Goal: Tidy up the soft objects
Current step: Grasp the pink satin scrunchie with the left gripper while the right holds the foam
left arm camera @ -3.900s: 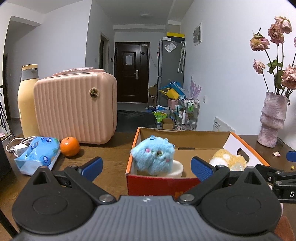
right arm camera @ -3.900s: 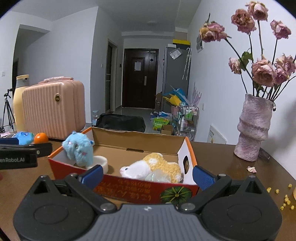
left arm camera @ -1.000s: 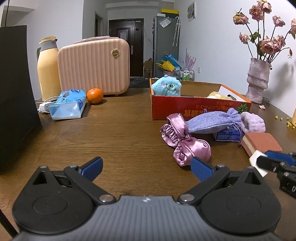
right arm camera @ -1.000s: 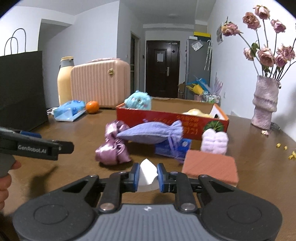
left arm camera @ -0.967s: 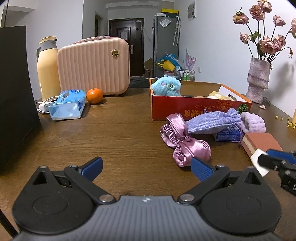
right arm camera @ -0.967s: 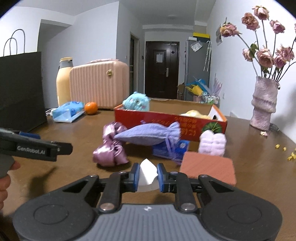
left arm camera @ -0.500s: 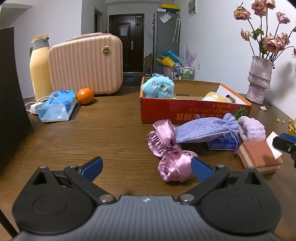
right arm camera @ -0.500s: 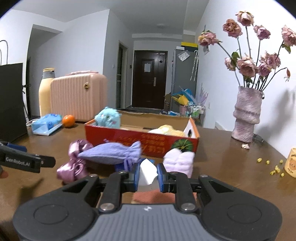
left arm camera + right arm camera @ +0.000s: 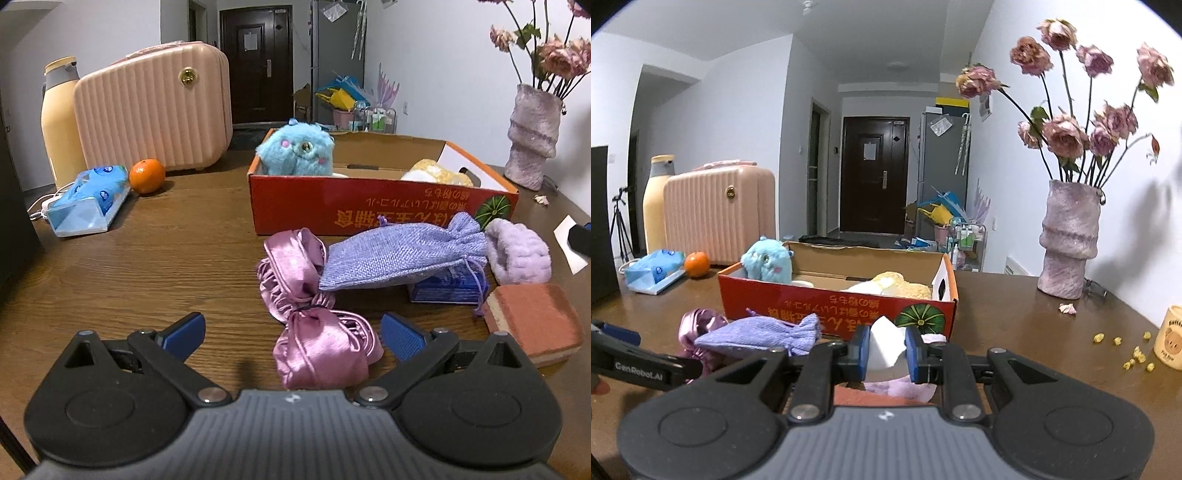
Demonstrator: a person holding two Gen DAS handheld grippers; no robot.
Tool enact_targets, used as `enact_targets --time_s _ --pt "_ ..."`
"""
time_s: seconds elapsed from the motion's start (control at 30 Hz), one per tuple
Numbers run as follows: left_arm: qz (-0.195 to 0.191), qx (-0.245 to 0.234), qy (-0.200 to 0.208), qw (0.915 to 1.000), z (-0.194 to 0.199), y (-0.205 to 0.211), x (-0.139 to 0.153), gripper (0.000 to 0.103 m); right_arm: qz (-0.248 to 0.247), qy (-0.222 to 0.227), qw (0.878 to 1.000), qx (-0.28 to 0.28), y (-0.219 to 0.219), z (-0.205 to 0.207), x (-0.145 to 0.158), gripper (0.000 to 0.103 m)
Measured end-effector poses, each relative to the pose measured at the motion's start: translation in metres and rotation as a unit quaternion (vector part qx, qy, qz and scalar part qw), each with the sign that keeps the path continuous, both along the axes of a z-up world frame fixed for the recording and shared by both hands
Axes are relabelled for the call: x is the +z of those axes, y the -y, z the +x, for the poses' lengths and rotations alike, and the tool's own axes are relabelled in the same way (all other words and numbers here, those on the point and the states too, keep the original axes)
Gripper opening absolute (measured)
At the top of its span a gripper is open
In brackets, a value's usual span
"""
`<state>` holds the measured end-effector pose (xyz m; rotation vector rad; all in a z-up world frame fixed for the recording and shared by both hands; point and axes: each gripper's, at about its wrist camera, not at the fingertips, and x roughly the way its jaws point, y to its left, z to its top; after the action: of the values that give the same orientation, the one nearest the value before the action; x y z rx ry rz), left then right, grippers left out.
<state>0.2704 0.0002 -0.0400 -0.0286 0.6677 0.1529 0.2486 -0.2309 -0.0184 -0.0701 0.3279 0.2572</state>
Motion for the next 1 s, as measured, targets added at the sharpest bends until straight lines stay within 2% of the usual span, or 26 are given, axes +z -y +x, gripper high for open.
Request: enact_targets --time_s 0.27,0.53,0.73,0.8,1.0 --pt "0.004 0.006 -0.020 0.9998 0.018 0.004 -0.011 0.103 0.023 -0.005 1.000 -0.018 0.012 0.004 -0.006 0.021" --pt "0.008 0.008 -0.038 0.9992 0.034 0.005 -0.020 0.102 0.023 -0.011 0.999 -0.022 0.010 0.006 -0.011 0.021" --pt "0.000 -0.008 -0.044 0.9990 0.039 0.005 -0.026 0.076 0.022 -0.012 0.999 -0.021 0.009 0.006 -0.013 0.021" --pt "-0.002 -0.015 -0.039 0.9991 0.038 0.006 -0.025 0.063 0.021 -0.013 0.999 -0.022 0.008 0.006 -0.014 0.021" --pt "-0.003 -0.020 -0.030 0.9994 0.033 0.006 -0.023 0.046 0.024 -0.011 0.999 -0.024 0.005 0.003 -0.015 0.021"
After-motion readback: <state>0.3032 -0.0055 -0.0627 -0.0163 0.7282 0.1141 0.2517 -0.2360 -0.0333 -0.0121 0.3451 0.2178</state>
